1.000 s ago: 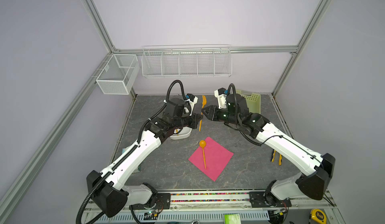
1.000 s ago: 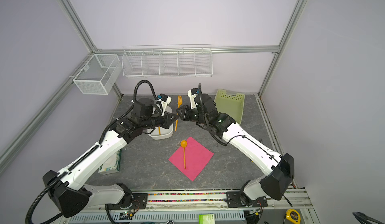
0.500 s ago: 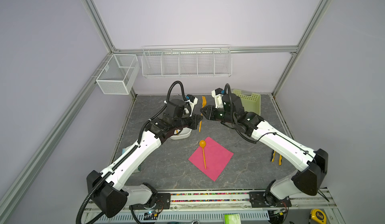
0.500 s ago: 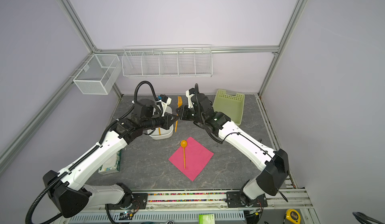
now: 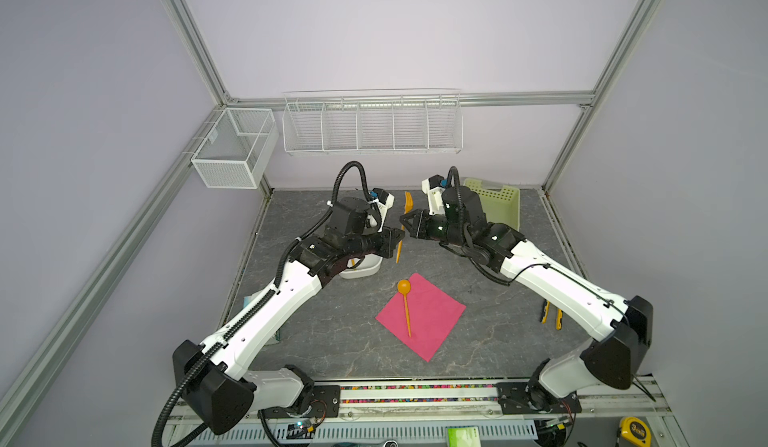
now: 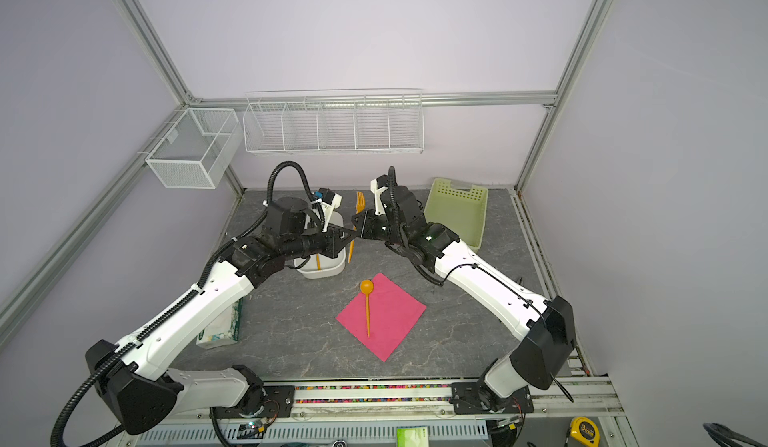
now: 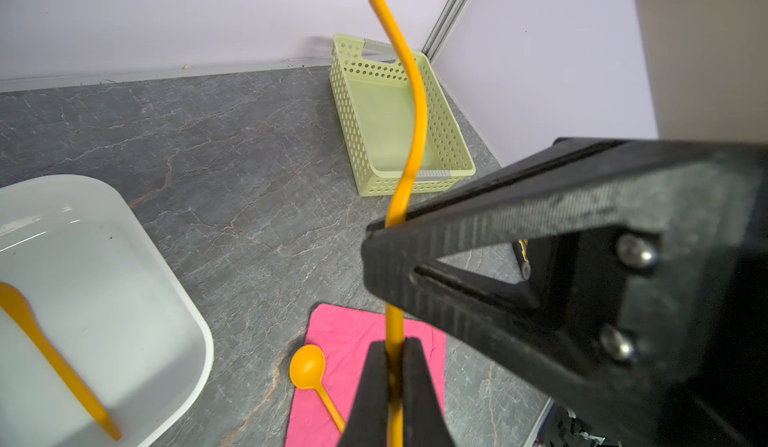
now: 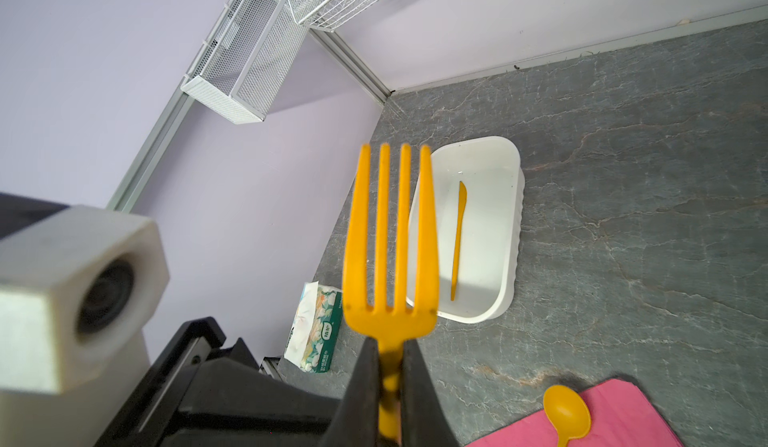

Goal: Place the utensils on the paper napkin and roll it up

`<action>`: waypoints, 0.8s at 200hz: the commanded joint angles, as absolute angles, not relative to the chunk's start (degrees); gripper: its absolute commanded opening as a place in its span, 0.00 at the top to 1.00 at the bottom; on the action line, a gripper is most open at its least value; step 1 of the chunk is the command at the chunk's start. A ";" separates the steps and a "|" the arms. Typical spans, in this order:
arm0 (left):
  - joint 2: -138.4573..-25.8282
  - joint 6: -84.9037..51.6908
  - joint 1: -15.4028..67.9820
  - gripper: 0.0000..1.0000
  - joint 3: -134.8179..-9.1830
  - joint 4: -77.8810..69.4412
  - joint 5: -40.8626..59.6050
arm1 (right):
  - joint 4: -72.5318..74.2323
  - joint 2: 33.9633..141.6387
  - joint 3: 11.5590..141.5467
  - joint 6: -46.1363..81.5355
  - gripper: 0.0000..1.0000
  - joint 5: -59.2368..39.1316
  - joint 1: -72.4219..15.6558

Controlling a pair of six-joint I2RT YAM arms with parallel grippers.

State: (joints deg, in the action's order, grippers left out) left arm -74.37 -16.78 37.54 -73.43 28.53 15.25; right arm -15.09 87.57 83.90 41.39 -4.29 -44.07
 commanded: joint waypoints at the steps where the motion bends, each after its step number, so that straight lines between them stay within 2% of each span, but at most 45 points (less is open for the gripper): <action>1: -72.50 -17.18 37.79 0.89 -72.78 27.38 16.03 | -12.85 84.57 82.44 40.47 0.92 -3.56 -44.24; 43: -68.83 -16.74 37.79 0.74 -71.56 24.54 20.01 | -11.02 78.91 78.09 35.82 0.93 -4.51 -42.89; 56: -66.65 -16.57 37.84 0.65 -69.43 20.74 23.35 | -10.40 76.79 76.86 33.91 0.93 -5.40 -42.28; 86: -62.20 -16.60 37.79 0.55 -65.54 13.28 29.01 | -9.58 72.53 75.40 27.34 0.93 -12.83 -41.16; 121: -61.57 -16.44 37.79 0.57 -65.22 7.58 41.31 | -10.47 68.35 74.66 21.63 0.93 -20.69 -41.16; 160: -59.93 -16.36 37.79 0.58 -63.63 1.76 48.08 | -4.92 62.00 70.42 16.35 0.93 -31.46 -41.42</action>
State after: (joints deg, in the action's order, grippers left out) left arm -61.58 -17.30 37.58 -64.71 7.60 40.60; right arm -9.82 65.91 73.19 22.11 -22.59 -41.34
